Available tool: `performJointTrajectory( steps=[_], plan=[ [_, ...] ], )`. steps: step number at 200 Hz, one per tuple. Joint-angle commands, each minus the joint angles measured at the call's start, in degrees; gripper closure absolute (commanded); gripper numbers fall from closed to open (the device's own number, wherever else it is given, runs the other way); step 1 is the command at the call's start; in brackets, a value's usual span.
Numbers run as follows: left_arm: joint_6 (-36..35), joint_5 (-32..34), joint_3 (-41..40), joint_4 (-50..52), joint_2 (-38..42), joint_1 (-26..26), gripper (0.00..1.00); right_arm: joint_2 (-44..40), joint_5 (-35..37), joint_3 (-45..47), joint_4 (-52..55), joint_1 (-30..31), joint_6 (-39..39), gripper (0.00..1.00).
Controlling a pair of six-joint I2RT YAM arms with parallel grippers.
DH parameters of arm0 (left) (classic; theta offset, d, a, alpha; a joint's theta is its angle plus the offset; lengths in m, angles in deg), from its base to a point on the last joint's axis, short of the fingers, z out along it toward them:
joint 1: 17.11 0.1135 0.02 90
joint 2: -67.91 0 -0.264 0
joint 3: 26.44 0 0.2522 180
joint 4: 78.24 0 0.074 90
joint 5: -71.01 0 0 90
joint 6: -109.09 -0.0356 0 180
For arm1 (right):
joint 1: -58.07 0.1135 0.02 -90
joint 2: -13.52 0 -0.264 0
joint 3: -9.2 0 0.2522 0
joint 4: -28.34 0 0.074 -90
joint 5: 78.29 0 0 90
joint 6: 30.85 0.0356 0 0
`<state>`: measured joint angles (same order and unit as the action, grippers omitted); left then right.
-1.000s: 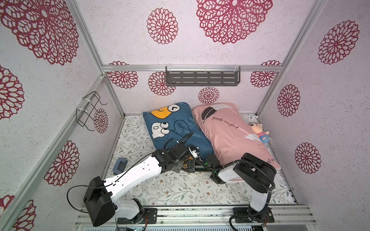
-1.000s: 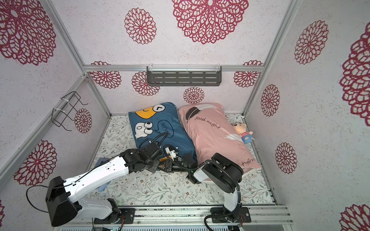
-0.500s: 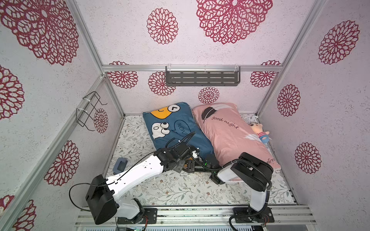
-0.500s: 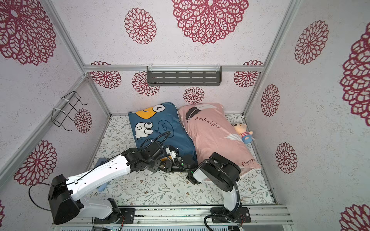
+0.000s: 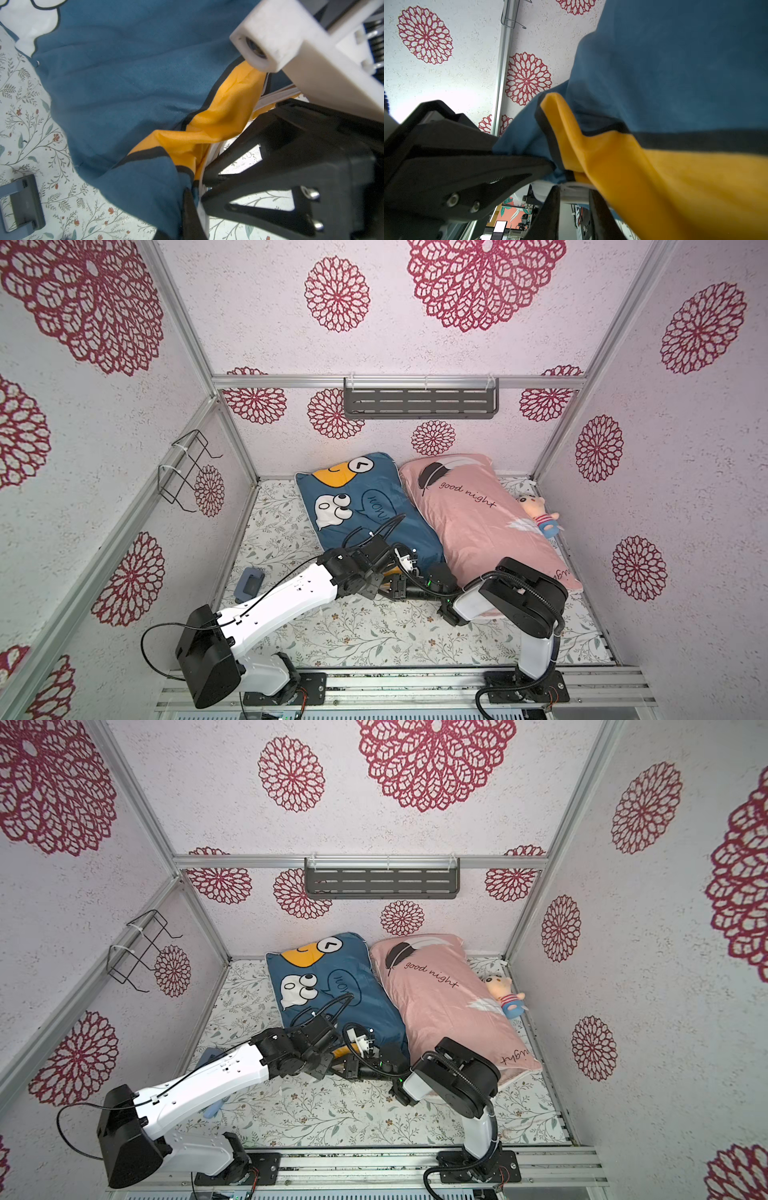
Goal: Zip up pillowcases
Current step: Zip the zipper on the pillowcase.
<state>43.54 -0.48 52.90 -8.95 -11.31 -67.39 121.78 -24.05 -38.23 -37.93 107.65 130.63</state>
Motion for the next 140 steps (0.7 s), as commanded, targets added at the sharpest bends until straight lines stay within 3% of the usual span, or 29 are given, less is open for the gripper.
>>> performJointTrajectory(
  steps=[1, 37, 140],
  plan=[
    [0.1, -1.3, -0.8, -3.0, 1.8, -0.9, 1.00, -2.5, 0.7, -0.2, -2.6, -0.3, -2.0, 0.71],
    [0.4, -1.4, -1.2, -3.5, 2.3, -0.9, 1.00, -1.5, 0.2, -0.8, -4.4, -0.2, -0.6, 0.66],
    [1.1, -2.2, -2.3, -5.0, 2.8, -0.5, 1.00, -1.2, 0.1, -1.5, -6.4, 0.2, 0.6, 0.70]
  ],
)
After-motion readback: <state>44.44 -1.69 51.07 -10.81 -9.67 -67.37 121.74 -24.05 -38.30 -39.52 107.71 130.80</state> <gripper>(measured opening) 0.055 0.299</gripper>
